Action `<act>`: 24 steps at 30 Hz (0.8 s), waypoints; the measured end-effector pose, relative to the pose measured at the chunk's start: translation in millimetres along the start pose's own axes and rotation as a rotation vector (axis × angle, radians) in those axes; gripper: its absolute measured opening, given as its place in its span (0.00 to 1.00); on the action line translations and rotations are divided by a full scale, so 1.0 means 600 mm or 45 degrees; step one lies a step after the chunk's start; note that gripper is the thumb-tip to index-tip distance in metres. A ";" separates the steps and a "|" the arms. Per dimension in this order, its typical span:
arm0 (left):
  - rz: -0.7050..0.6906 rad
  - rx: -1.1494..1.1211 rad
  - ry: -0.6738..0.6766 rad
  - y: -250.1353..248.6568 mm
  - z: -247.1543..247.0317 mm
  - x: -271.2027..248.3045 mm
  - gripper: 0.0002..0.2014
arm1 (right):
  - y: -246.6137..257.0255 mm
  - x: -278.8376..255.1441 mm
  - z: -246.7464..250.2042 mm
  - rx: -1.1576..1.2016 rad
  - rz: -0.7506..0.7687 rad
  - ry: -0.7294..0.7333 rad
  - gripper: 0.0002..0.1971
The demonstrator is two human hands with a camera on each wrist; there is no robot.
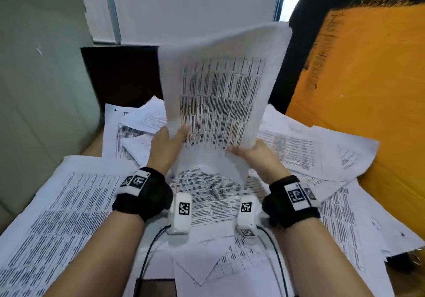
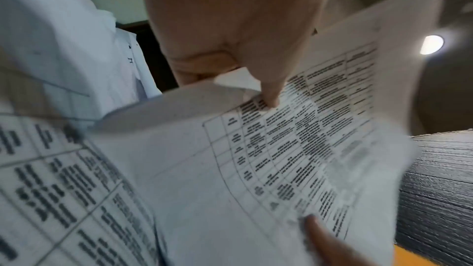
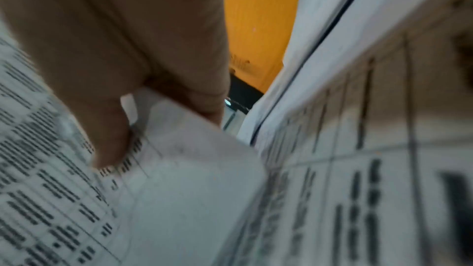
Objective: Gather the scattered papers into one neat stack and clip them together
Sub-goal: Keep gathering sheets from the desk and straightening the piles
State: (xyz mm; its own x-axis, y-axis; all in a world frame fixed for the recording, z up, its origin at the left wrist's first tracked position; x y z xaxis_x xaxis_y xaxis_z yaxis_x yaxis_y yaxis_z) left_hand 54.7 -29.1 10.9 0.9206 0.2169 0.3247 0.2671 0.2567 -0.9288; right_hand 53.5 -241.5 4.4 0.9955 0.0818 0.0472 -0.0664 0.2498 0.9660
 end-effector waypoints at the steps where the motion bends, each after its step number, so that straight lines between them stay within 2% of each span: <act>1: 0.012 -0.037 -0.006 0.003 0.002 0.000 0.16 | 0.001 0.000 0.004 0.024 0.016 -0.044 0.08; 3: 0.047 -0.098 -0.062 0.007 0.004 0.005 0.13 | 0.006 0.005 0.018 0.130 0.007 -0.167 0.11; 6: 0.195 -0.195 -0.209 0.031 0.013 0.010 0.11 | -0.024 0.023 0.054 0.419 -0.226 -0.384 0.15; 9: 0.402 -0.396 -0.316 0.060 0.023 0.012 0.17 | -0.052 0.021 0.089 0.517 -0.416 -0.564 0.24; 10: 0.446 -0.427 -0.323 0.061 0.024 0.010 0.19 | -0.056 0.018 0.092 0.587 -0.468 -0.536 0.24; 12: 0.508 -0.437 -0.293 0.060 0.023 0.011 0.20 | -0.058 0.017 0.073 0.766 -0.534 -0.347 0.20; 14: 0.528 -0.475 -0.257 0.059 0.019 0.009 0.20 | -0.057 0.017 0.040 0.769 -0.538 -0.176 0.18; 16: 0.537 -0.511 -0.203 0.057 0.017 0.005 0.20 | -0.058 0.025 0.021 0.694 -0.471 -0.130 0.12; 17: 0.540 -0.538 -0.169 0.057 0.016 0.005 0.20 | -0.054 0.030 0.022 0.679 -0.405 -0.171 0.10; 18: 0.535 -0.546 -0.134 0.054 0.015 0.005 0.19 | -0.049 0.036 0.032 0.673 -0.291 -0.279 0.11; 21: 0.553 -0.620 -0.034 0.048 0.010 0.007 0.17 | -0.026 0.026 0.097 0.439 0.104 -0.922 0.18; 22: 0.571 -0.634 -0.015 0.049 0.006 0.009 0.17 | -0.016 0.014 0.113 0.398 0.211 -1.078 0.21; 24: 0.677 -0.626 0.036 0.059 -0.005 0.009 0.12 | -0.012 0.013 0.134 0.474 0.366 -1.201 0.25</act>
State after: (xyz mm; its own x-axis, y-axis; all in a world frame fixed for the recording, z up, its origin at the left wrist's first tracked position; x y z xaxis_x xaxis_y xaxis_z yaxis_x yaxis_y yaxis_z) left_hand 69.9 -21.5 -20.9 0.9668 0.1686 -0.1921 -0.1278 -0.3319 -0.9346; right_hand 67.1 -320.5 18.4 0.6054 -0.7327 0.3110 -0.4425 0.0150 0.8967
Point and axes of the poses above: each hand's wrist, its own x-axis towards the middle knuckle, its own z-axis out of the back of the hand, y = z × x, the point moved 2 cm from there along x, towards the middle knuckle, and after that the axes turned 4 degrees about -z, right-handed, at the moved point
